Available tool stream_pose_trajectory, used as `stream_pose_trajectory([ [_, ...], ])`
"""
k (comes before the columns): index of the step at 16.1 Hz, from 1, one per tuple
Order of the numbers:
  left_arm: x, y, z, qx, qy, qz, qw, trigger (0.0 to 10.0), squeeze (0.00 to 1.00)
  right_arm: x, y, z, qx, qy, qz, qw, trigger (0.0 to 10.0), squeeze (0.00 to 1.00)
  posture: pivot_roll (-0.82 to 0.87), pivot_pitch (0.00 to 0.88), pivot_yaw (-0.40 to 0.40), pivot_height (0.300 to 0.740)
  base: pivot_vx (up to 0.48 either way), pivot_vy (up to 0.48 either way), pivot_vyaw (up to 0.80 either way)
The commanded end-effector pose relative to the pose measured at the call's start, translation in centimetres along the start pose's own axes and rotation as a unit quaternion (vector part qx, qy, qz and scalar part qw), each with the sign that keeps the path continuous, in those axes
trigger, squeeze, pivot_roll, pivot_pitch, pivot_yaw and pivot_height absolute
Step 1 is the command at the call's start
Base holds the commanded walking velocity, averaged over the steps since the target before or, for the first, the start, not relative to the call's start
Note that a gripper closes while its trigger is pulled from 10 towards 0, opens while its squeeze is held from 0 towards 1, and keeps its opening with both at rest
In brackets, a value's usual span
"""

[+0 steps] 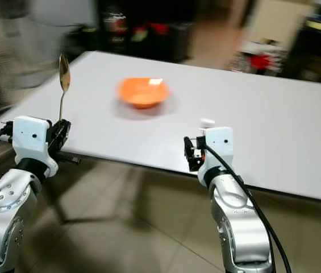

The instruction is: Setting the table

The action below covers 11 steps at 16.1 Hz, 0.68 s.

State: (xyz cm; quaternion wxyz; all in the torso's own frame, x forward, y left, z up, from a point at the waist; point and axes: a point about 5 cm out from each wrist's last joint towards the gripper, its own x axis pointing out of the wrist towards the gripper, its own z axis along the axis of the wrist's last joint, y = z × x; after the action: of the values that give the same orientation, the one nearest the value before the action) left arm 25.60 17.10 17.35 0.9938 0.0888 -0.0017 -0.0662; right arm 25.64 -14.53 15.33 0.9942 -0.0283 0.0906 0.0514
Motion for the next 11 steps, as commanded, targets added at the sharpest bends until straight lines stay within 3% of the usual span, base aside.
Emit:
stream_pose_trajectory([
  [1, 0.2, -0.5, -0.1, -0.001, -0.001, -0.016, 1.0, 10.0, 0.0, -0.1, -0.2, 0.0, 0.0, 0.004, 0.0, 1.0, 10.0, 0.0, -0.06, 0.0, -0.029, 0.74, 0.334, 0.0, -0.45],
  [11, -0.7, -0.6, -1.2, 0.015, 0.025, -0.027, 0.999, 10.0, 0.0, -0.5, 0.4, 0.2, -0.007, -0.003, 0.037, 0.999, 10.0, 0.0, -0.07, 0.039, -0.021, 0.74, 0.32, 0.0, 0.0],
])
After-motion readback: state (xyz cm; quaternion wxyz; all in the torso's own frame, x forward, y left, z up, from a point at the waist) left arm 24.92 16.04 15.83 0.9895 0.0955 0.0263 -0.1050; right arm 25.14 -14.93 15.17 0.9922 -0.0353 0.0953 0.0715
